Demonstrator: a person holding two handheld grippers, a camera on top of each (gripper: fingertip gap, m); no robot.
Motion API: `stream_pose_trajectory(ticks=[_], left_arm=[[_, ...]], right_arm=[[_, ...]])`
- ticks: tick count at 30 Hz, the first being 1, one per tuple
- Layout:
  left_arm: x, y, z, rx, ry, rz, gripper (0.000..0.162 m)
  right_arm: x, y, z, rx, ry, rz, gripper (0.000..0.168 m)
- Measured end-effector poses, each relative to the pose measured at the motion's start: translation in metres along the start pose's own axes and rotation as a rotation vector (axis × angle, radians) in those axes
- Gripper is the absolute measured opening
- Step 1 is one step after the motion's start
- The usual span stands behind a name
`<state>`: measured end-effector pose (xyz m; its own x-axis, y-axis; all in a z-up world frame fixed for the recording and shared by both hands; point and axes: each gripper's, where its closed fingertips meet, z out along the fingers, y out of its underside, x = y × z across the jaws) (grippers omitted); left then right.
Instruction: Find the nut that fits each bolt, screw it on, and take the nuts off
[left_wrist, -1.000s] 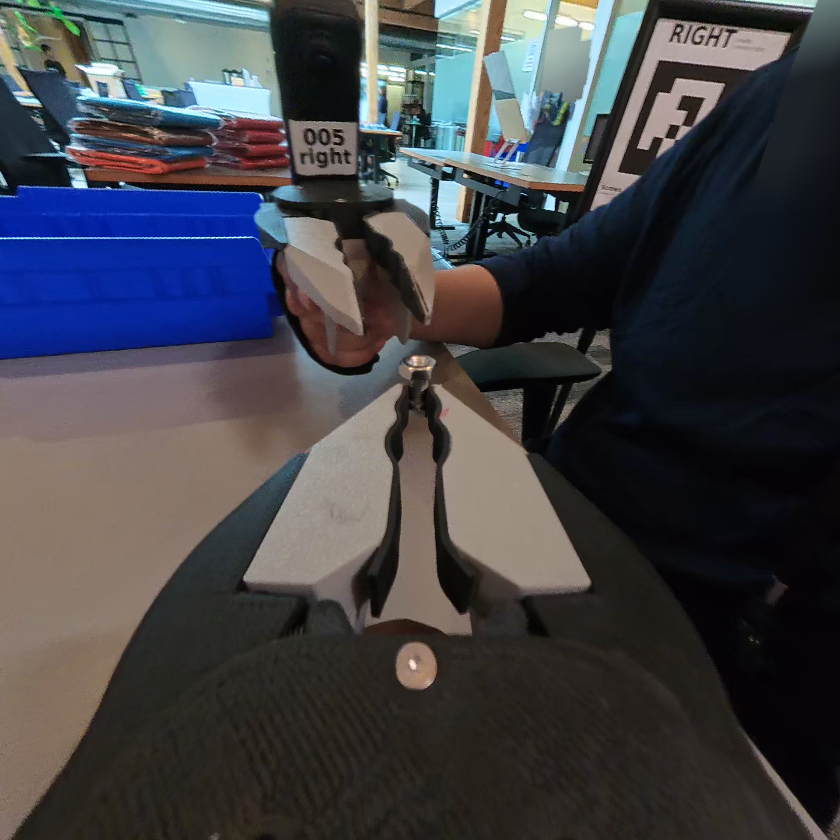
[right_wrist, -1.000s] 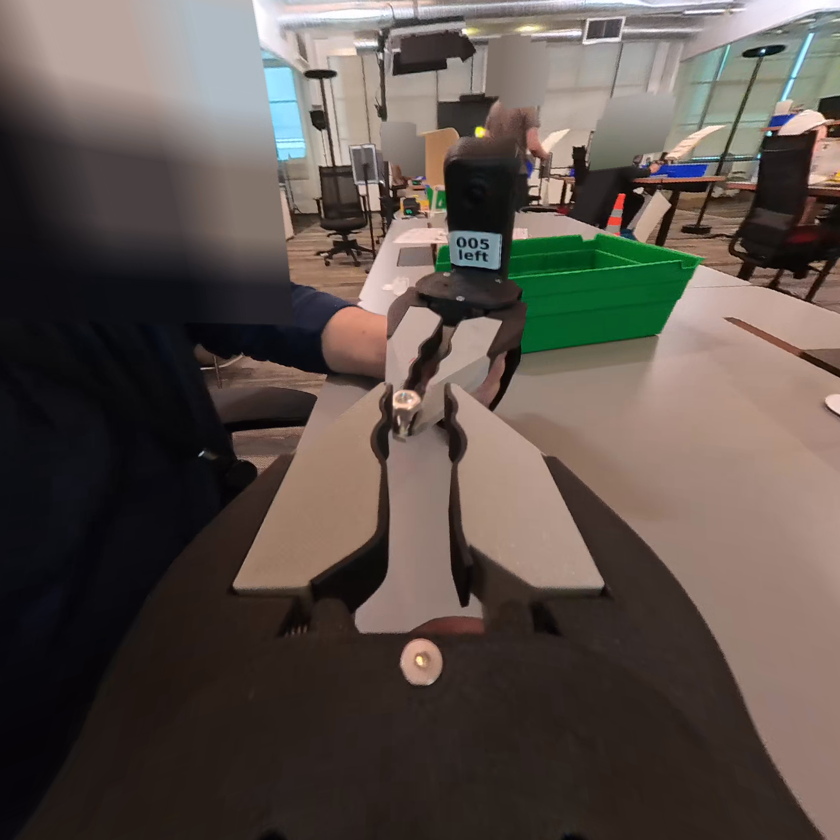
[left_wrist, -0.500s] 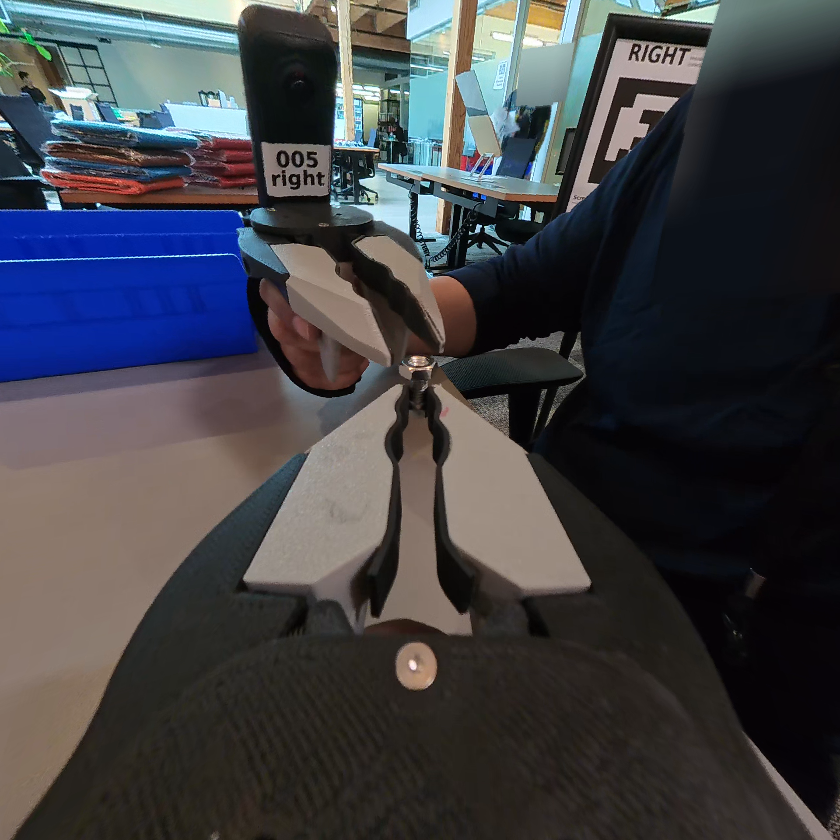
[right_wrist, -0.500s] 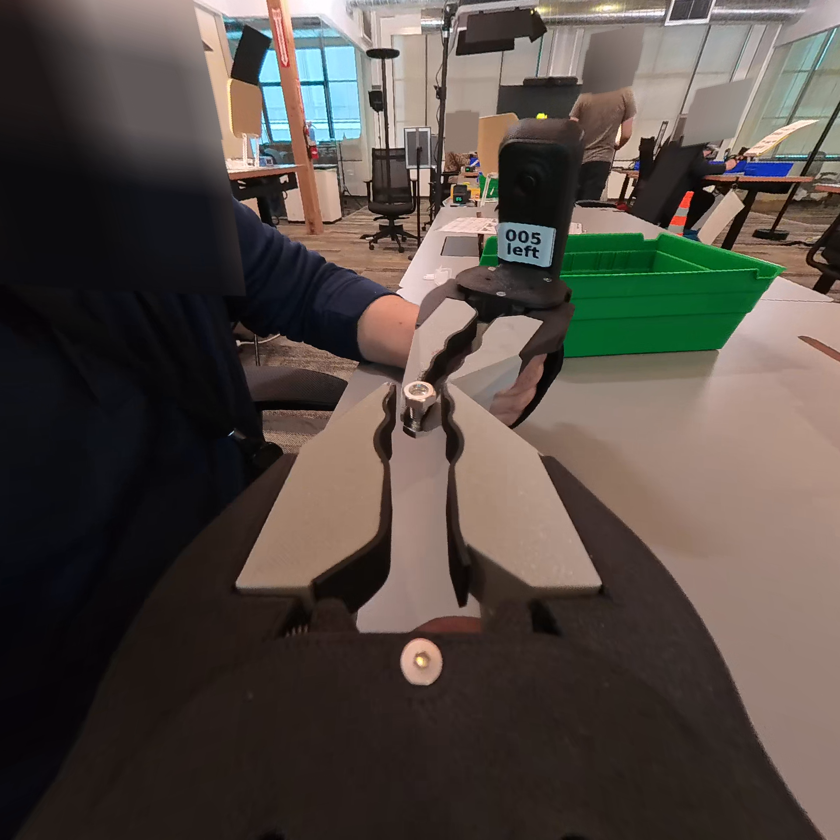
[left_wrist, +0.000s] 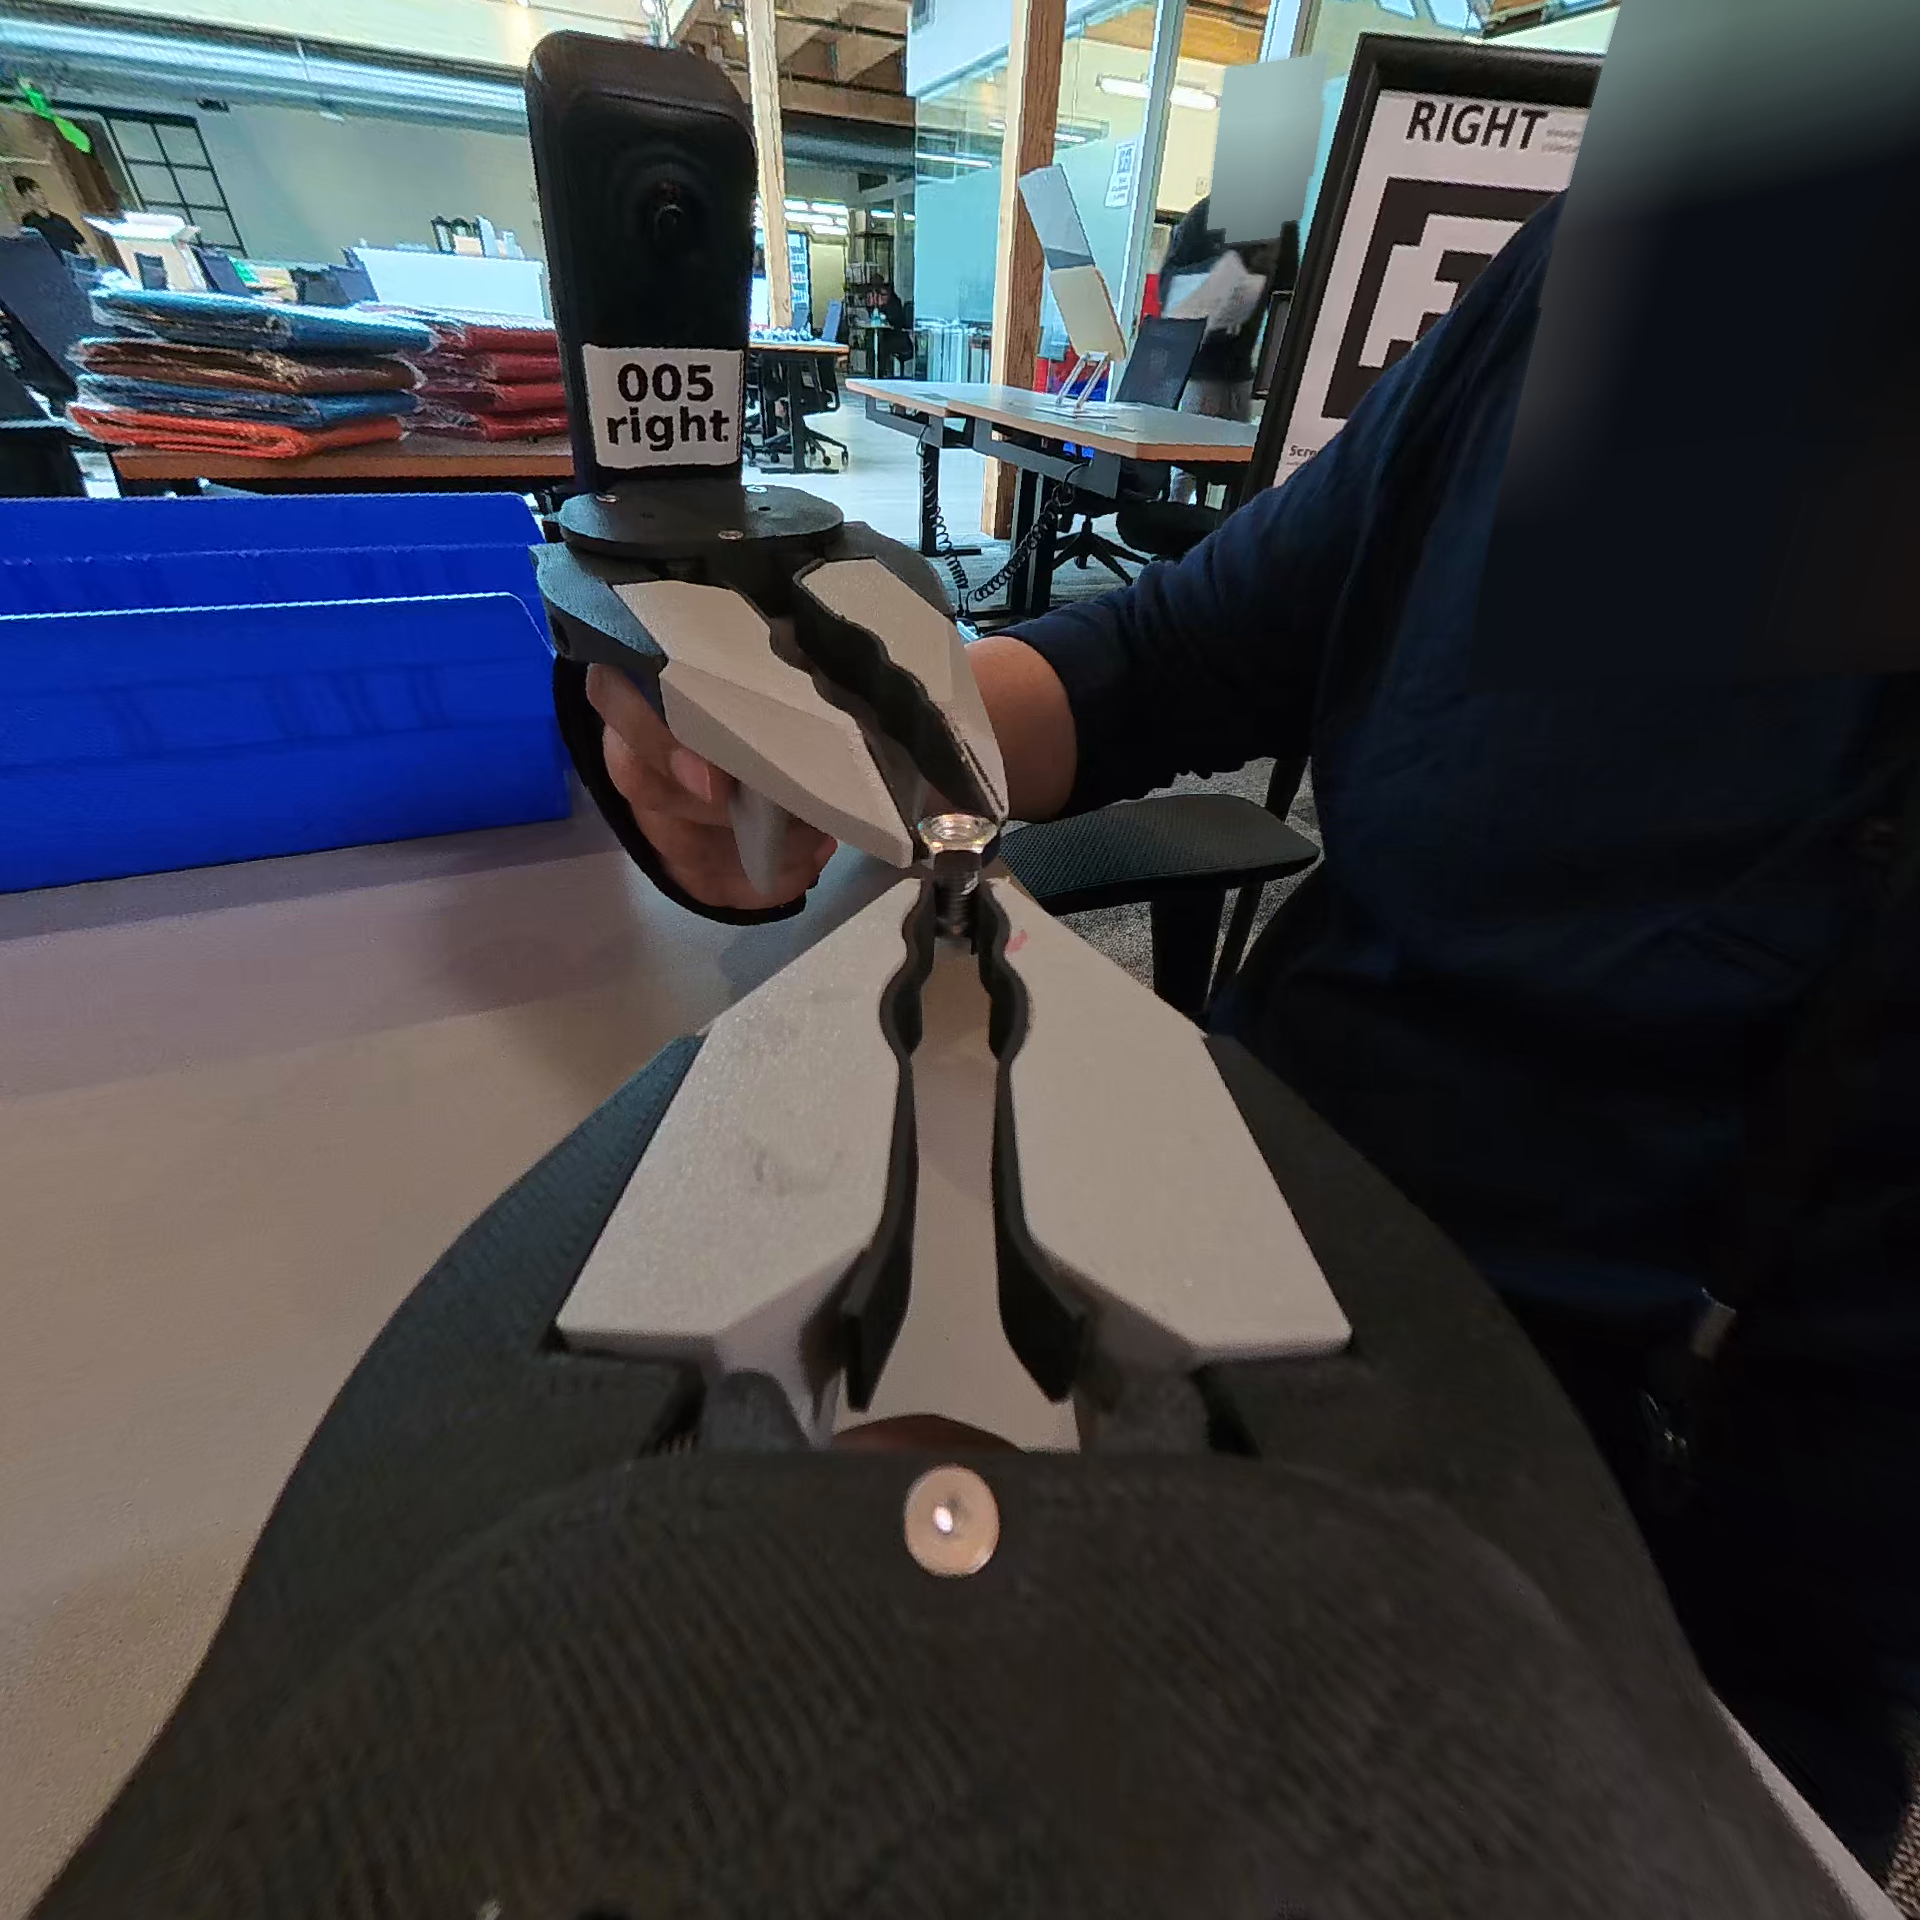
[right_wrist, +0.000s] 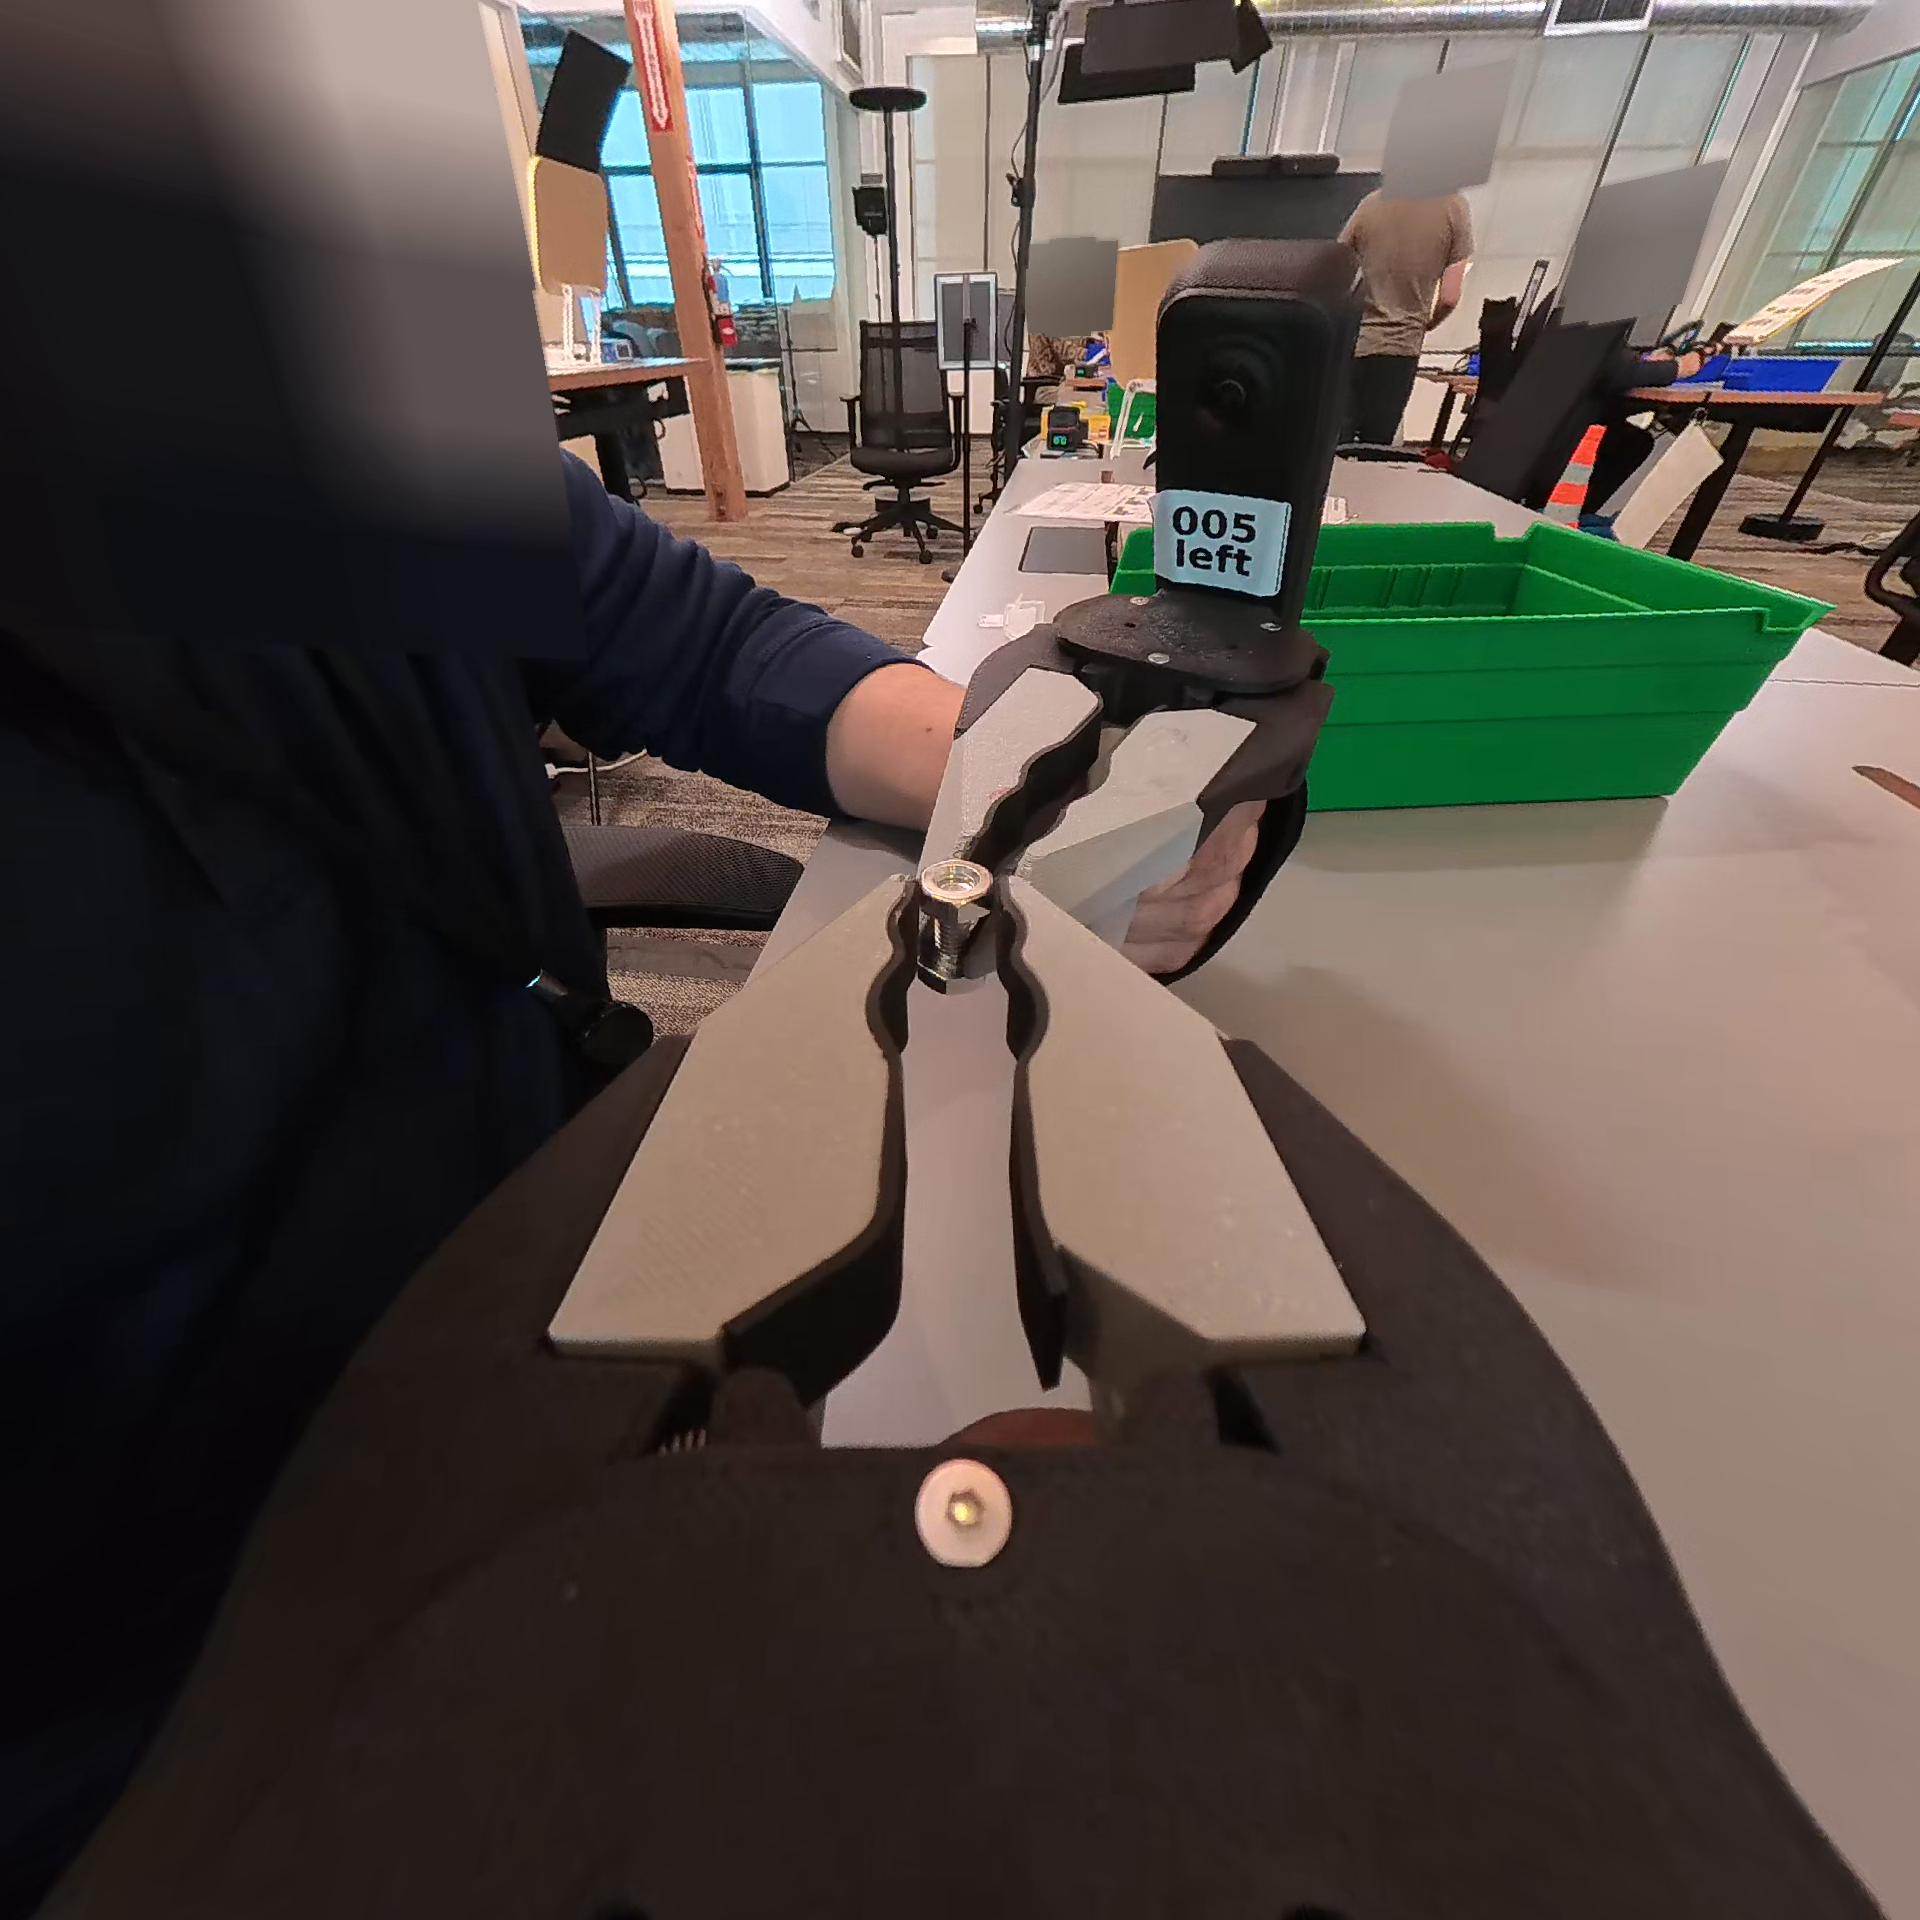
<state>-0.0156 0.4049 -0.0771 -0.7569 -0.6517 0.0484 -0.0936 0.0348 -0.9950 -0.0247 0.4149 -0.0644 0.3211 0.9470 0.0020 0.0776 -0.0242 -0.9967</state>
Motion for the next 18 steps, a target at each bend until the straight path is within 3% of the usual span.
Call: stream_pose_trajectory(ticks=[8,18], left_arm=[[-0.006,0.003,0.000,-0.016,-0.033,-0.007,0.005],[-0.026,0.012,-0.001,-0.063,-0.140,-0.058,0.005]], right_arm=[[0.005,0.003,-0.003,-0.012,0.071,0.001,0.011],[0.024,0.014,-0.011,-0.047,0.372,0.018,0.011]])
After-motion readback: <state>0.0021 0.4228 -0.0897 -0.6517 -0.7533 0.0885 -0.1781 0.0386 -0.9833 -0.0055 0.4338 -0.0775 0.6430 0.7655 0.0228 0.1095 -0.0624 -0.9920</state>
